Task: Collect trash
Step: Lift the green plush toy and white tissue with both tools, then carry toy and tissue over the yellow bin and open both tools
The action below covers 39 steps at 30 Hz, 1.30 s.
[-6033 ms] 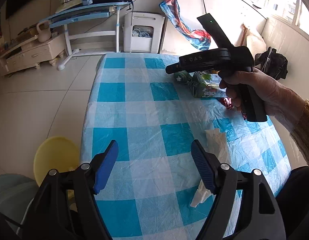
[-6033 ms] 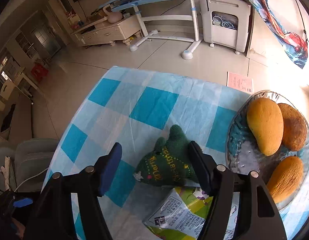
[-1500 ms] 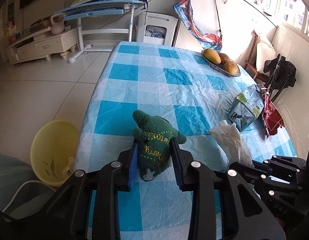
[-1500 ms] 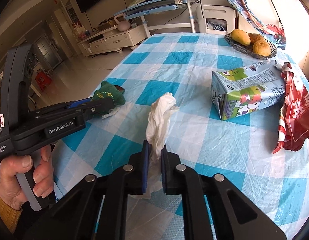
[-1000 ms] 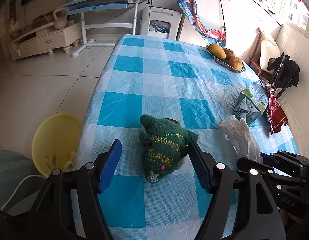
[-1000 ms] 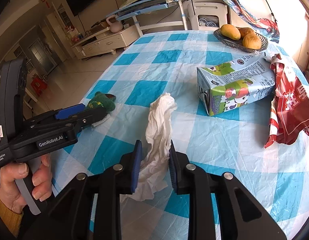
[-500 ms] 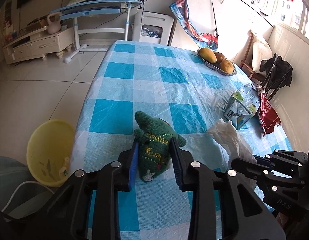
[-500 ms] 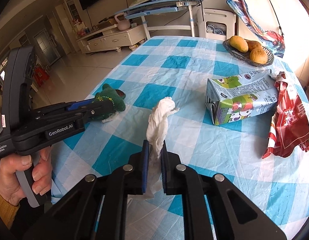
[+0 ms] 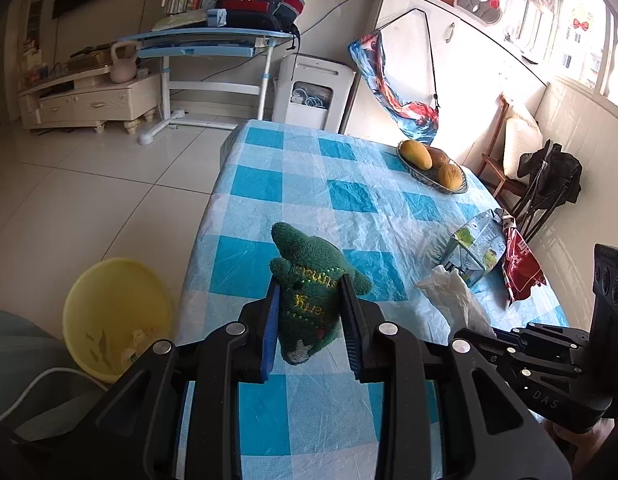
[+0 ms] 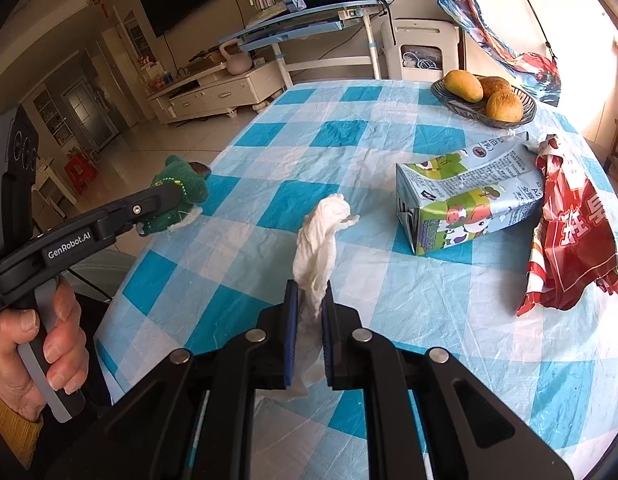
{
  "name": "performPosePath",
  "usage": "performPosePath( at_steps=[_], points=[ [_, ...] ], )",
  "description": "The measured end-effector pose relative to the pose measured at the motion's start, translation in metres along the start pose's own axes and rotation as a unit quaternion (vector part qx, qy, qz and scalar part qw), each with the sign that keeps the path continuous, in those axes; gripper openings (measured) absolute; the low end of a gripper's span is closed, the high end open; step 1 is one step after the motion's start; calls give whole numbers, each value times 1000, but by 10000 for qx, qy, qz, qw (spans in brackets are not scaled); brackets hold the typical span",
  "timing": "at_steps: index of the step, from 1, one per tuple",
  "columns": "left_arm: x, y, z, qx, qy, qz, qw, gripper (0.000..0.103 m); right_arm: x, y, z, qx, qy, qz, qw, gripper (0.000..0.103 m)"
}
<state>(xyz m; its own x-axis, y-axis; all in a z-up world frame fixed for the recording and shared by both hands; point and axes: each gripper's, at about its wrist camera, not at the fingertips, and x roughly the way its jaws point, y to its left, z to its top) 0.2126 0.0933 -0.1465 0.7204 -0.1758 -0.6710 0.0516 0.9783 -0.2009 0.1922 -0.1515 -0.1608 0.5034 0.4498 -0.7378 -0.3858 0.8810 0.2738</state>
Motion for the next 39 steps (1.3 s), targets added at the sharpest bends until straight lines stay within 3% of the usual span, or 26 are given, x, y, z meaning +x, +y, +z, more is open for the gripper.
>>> performPosePath(
  at_steps=[15,24,27,30,39],
  points=[
    [-17,41,14,-738,-296,451,9958,27,-11,10,13,-39,-495,295,9983,12],
    [-43,94,57,-1000,-469,937,9895,28,-1,65,59,-515,-741,745,9931,12],
    [-41,127,54,-1441,-366,1068,9831,28,17,93,74,-632,-744,943,9907,12],
    [-38,160,48,-2109,-283,1048,9715,28,36,118,86,-802,-661,1079,9887,12],
    [-30,201,32,-3130,-415,1078,9427,28,93,178,107,-1329,-181,1254,9830,12]
  ],
)
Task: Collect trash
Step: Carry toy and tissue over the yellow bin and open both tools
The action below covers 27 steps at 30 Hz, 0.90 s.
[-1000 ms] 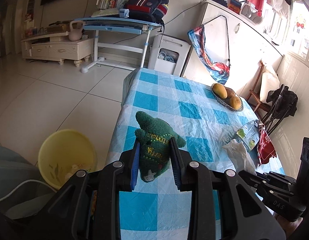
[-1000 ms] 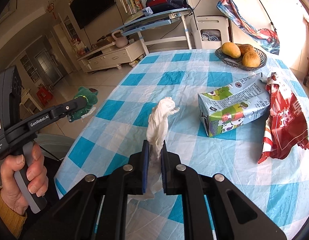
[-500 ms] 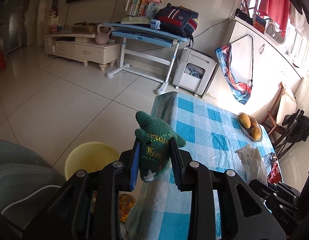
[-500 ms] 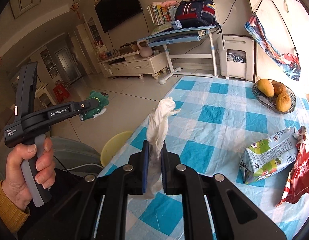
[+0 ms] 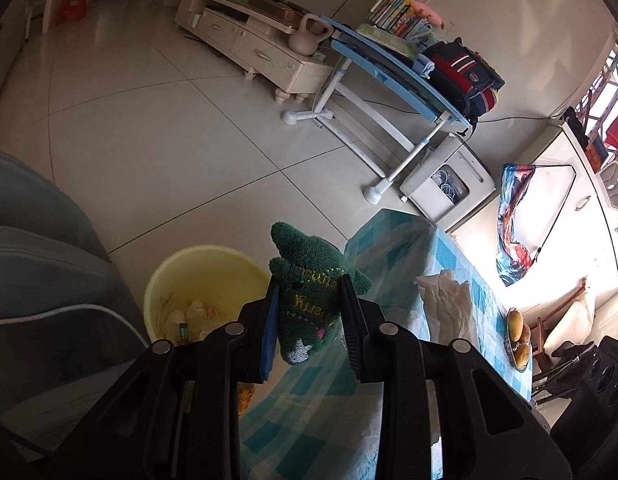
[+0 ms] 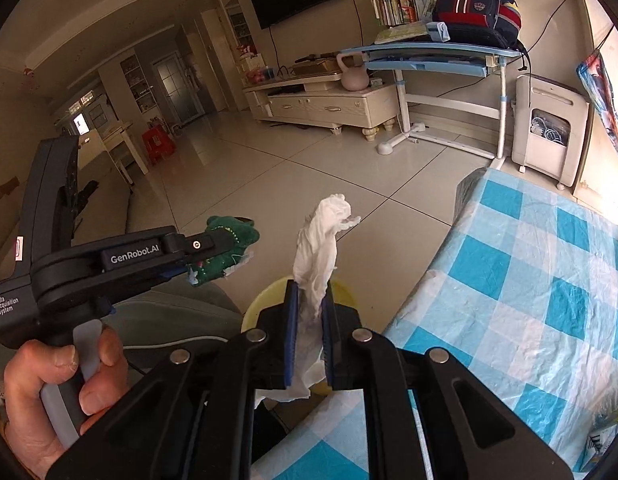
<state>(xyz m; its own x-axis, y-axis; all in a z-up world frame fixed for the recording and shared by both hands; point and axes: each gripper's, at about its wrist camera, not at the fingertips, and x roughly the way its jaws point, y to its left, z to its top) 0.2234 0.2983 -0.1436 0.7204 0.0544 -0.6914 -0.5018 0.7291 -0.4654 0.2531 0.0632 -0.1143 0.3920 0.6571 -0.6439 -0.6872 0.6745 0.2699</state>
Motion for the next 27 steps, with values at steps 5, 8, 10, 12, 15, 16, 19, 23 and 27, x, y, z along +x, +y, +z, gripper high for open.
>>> performPosePath(
  at_steps=[5,8,10,12,15,16,19,23,27],
  points=[
    [9,13,2,-379,-89,141,9991,28,34,10,8,-160,296,101,9994,12],
    [17,22,3,-621,-97,214,9978,28,55,12,10,-224,511,106,9984,12],
    [20,28,4,-798,-117,253,9964,31,67,14,12,-271,638,103,9975,12],
    [23,35,7,-958,-146,299,9949,34,79,16,14,-314,751,117,9966,12],
    [28,43,11,-1186,-175,408,9919,43,97,22,16,-404,924,117,9948,12],
    [28,46,12,-1270,-203,408,9909,45,104,23,17,-433,1044,117,9935,13],
    [23,52,15,-1442,-341,406,9881,51,118,30,16,-568,1267,55,9903,37],
    [14,51,20,-1456,-565,419,9868,56,122,27,16,-482,1394,10,9891,41],
    [5,47,20,-1359,-734,428,9871,59,117,18,14,-292,1377,-58,9900,46]
  ],
)
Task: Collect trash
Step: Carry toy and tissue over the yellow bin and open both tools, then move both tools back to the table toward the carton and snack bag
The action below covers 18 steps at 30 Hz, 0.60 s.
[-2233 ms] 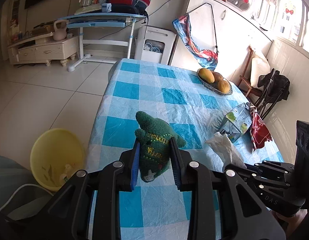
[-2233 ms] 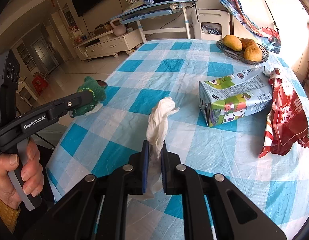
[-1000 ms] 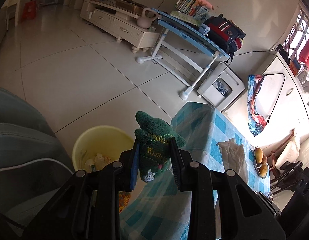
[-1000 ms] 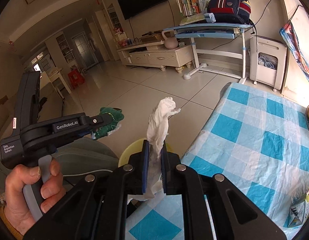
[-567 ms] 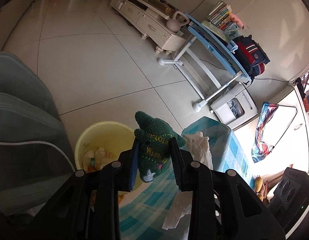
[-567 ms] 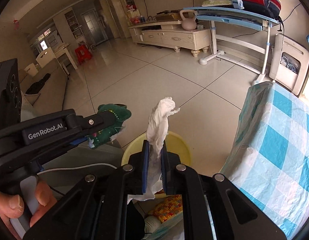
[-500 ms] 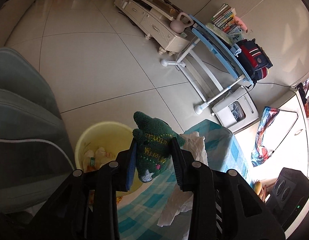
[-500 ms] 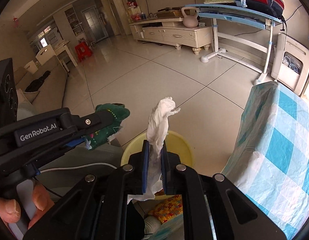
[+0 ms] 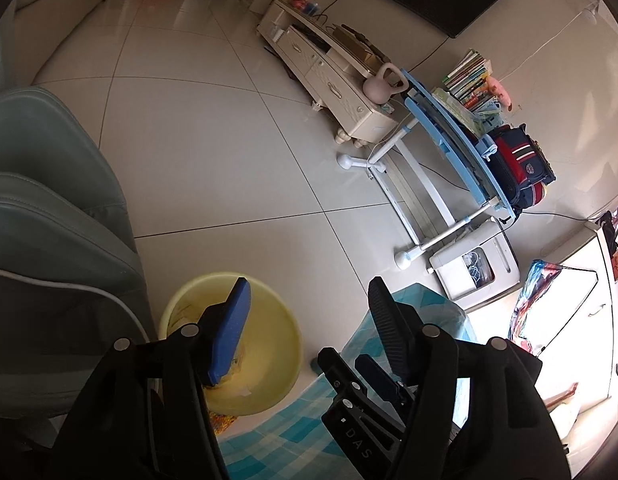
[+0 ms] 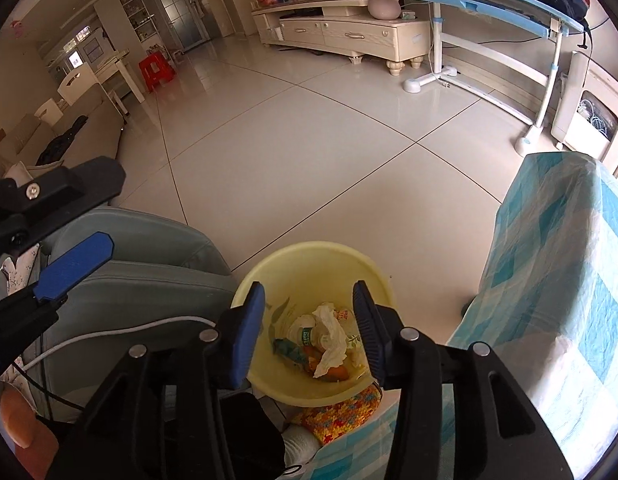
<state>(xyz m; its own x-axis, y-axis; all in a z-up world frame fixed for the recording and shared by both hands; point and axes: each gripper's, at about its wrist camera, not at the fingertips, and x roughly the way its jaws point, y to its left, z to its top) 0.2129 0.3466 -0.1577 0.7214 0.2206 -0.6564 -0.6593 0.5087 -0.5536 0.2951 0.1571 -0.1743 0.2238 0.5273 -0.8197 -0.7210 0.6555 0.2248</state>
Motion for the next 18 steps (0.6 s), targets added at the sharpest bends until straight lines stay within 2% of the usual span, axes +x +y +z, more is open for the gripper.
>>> performPosePath(
  at_steps=[7,11,18],
  points=[
    [-12,-9,-2,204,-150,-21,9997,67,-26,-15,-13,359,-299,37,9989,52],
    [-15,-10,-4,233,-153,-56,9996,68,-54,-22,-25,511,-597,48,9969,56],
    [-18,-16,-13,473,-122,-75,9988,69,-93,-39,-51,740,-863,-70,9935,58]
  ],
)
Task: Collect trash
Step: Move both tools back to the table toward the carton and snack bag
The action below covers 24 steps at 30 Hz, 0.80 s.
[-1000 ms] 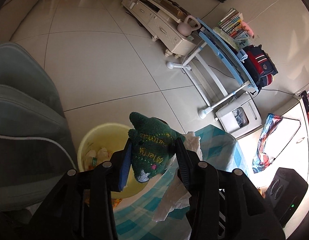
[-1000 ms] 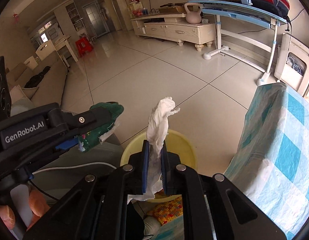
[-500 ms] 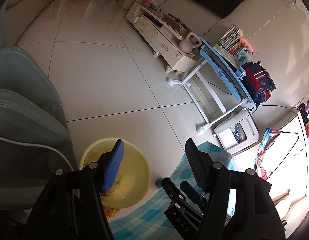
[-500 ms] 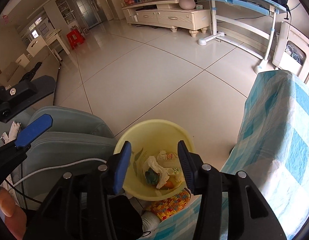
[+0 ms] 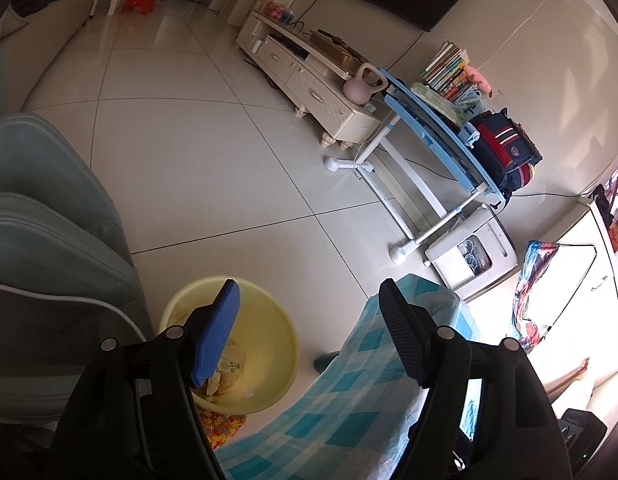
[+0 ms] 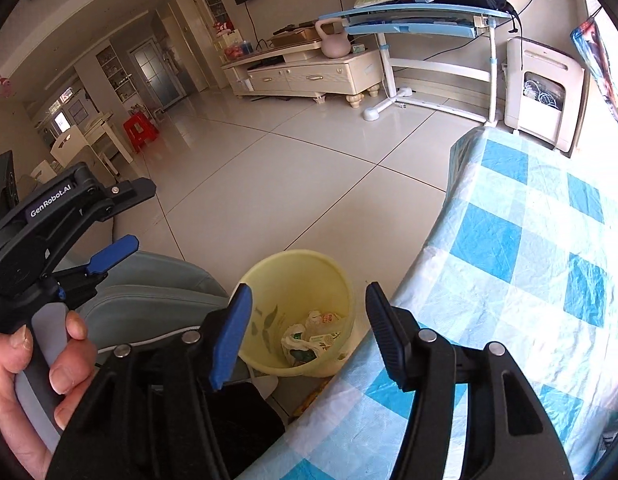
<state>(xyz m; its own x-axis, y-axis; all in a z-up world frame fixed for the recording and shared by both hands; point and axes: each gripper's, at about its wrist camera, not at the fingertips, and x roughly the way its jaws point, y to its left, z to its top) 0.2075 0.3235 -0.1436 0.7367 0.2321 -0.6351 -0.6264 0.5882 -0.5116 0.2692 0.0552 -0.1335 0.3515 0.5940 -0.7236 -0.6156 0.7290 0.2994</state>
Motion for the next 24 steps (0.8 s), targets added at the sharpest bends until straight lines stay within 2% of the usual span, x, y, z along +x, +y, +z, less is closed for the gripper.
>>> performPosePath(
  at_steps=[6,12,19,24],
  points=[
    [-1,-12,-8,322,56,-51,9995,70,-27,-9,-19,70,-119,-122,9998,62],
    [-6,-33,-19,863,73,-192,9961,73,-56,-20,-43,79,-223,-354,9991,65],
    [-12,-63,-40,1615,227,-470,9855,78,-108,-54,-68,203,-435,-834,9954,67],
    [-15,-83,-60,2151,372,-611,9740,78,-153,-89,-89,471,-673,-1290,9882,67]
  ],
)
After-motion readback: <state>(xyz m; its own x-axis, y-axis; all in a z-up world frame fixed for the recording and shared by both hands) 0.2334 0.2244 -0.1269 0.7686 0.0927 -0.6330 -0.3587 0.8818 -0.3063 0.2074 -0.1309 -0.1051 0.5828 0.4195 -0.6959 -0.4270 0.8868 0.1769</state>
